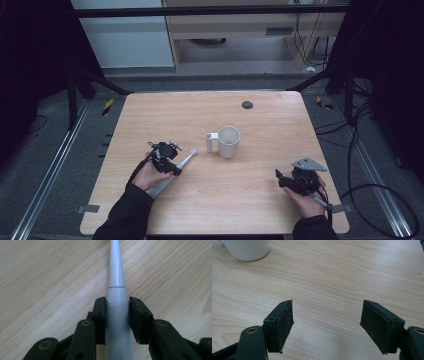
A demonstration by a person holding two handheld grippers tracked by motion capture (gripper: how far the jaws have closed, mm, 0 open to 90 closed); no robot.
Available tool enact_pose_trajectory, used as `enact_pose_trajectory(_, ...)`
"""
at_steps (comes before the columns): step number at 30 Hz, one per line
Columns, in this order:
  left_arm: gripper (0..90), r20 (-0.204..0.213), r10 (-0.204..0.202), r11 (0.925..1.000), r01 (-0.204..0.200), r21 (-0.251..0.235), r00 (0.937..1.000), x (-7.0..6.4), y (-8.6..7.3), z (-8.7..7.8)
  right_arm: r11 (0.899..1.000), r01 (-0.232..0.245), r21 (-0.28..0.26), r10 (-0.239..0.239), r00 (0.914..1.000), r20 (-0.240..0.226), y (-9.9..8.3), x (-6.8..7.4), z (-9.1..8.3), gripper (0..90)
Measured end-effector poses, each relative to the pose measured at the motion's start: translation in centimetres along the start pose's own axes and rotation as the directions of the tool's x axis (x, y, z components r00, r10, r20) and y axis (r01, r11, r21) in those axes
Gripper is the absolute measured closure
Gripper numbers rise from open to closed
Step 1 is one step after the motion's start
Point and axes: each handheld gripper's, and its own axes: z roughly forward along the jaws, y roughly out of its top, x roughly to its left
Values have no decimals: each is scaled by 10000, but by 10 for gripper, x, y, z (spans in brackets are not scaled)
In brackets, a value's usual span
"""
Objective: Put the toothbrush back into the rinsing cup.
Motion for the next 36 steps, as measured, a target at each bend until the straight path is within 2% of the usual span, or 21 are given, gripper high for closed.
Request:
enact_pose_trajectory(4,669,72,-32,10000,32,-86,10000,0,-1,-6,10000,0,-26,0,10000,10,0,0,0,261)
enact_pose_trajectory(14,670,56,-122,9975,126,-700,9999,0,-4,-28,10000,1,-28,-1,10000,30,0,0,-1,261)
enact_pose_trajectory(18,670,64,-189,9949,194,-993,9998,1,-5,-38,10000,3,-27,-3,10000,31,0,0,-1,261)
enact_pose_trajectory(23,670,-30,-99,9888,93,-1490,9999,1,-7,-55,10000,-17,-22,17,10000,28,0,0,-1,261)
enact_pose_trajectory(27,671,-119,-67,9802,42,-1980,9999,-1,-8,-68,10000,-6,-31,6,10000,31,0,0,-1,261)
enact_pose_trajectory(33,671,-301,-136,9566,43,-2912,9995,-5,-9,-81,10000,-7,-29,8,10000,33,0,0,-1,261)
enact_pose_trajectory(36,671,-412,-128,9472,-11,-3207,9991,-7,-9,-84,10000,-22,-24,22,10000,30,0,0,-1,261)
